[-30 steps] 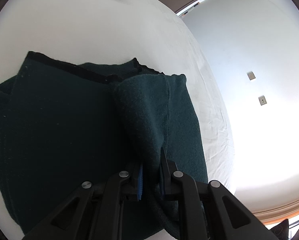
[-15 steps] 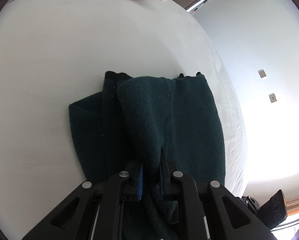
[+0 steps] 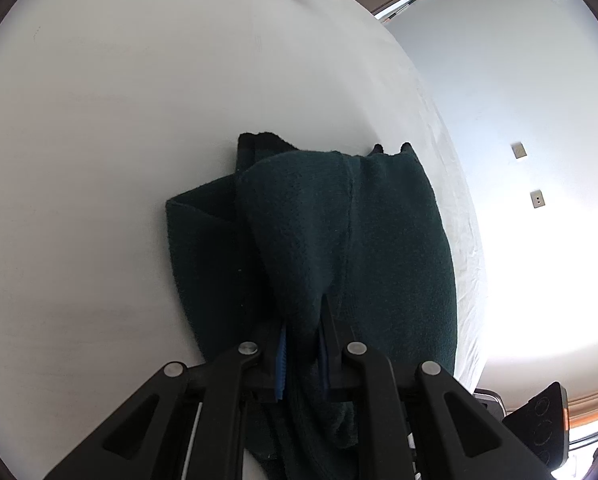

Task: Fold small clothes
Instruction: 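Fold the held side over toward the left gripper with the right gripper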

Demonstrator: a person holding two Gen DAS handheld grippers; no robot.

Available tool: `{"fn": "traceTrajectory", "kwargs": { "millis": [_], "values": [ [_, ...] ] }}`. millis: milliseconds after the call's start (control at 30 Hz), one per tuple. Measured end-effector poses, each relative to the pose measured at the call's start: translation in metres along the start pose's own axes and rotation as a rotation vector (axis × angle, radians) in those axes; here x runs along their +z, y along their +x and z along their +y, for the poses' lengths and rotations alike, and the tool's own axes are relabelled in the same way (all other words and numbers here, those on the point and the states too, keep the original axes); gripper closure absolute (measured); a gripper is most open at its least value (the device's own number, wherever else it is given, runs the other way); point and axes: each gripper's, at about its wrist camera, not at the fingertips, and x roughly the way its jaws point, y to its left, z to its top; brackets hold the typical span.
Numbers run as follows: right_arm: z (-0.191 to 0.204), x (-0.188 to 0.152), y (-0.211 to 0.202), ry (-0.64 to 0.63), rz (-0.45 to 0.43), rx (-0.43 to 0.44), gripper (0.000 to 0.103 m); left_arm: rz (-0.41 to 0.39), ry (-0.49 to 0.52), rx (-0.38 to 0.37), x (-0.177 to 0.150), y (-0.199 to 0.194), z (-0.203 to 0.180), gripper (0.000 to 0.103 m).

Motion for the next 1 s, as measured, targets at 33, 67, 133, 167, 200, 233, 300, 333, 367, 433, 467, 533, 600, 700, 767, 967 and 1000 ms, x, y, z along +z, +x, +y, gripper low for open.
{"fn": "traceTrajectory", "kwargs": {
  "millis": [33,67,133,167,200,233,300,333,367,433,467,533,600,700,767,967,1000],
  "values": [
    [0.005,0.002,0.01,-0.01,0.015,0.004,0.083,-0.001,-0.003,-0.005,-0.001,0.0,0.002,0.089],
    [0.008,0.001,0.017,-0.019,0.031,0.006,0.083,-0.002,-0.005,-0.009,-0.002,-0.001,0.005,0.089],
    [0.02,-0.001,0.033,-0.07,0.06,0.013,0.083,-0.004,-0.007,-0.021,-0.004,-0.003,0.009,0.089],
    [0.027,-0.003,0.04,-0.1,0.067,0.004,0.083,-0.005,-0.003,-0.027,-0.003,-0.003,0.009,0.089],
    [0.033,-0.005,0.044,-0.122,0.071,0.0,0.083,-0.005,-0.004,-0.034,-0.002,-0.003,0.01,0.089],
    [0.037,-0.005,0.047,-0.136,0.067,-0.004,0.083,-0.005,-0.01,-0.041,-0.002,-0.003,0.013,0.089],
    [0.036,-0.003,0.051,-0.119,0.065,0.004,0.083,-0.006,-0.014,-0.057,-0.002,-0.002,0.017,0.089],
    [0.031,-0.003,0.051,-0.089,0.063,0.02,0.083,-0.01,-0.02,-0.067,-0.002,-0.002,0.02,0.089],
    [0.027,-0.002,0.05,-0.067,0.063,0.034,0.083,-0.013,-0.022,-0.073,-0.002,-0.001,0.02,0.089],
    [0.024,-0.001,0.052,-0.06,0.064,0.036,0.083,-0.023,-0.015,-0.069,-0.004,-0.002,0.02,0.089],
    [0.024,-0.001,0.051,-0.068,0.064,0.032,0.083,-0.025,-0.013,-0.063,-0.003,-0.003,0.019,0.089],
    [0.024,0.0,0.05,-0.069,0.066,0.034,0.083,-0.027,-0.009,-0.056,-0.004,-0.006,0.018,0.089],
    [0.024,0.003,0.051,-0.057,0.067,0.052,0.081,-0.024,0.009,-0.043,-0.002,-0.012,0.015,0.089],
    [0.023,0.002,0.051,-0.044,0.067,0.059,0.081,-0.033,0.023,-0.017,0.001,-0.025,0.015,0.09],
    [0.019,0.0,0.051,-0.036,0.065,0.058,0.081,-0.039,0.007,-0.006,0.002,-0.027,0.022,0.094],
    [0.003,-0.005,0.053,0.0,0.074,0.081,0.08,-0.118,-0.043,-0.022,-0.013,-0.023,0.035,0.093],
    [0.002,-0.004,0.051,0.001,0.078,0.092,0.08,-0.146,-0.037,-0.006,-0.017,-0.029,0.032,0.093]
  ]
}}
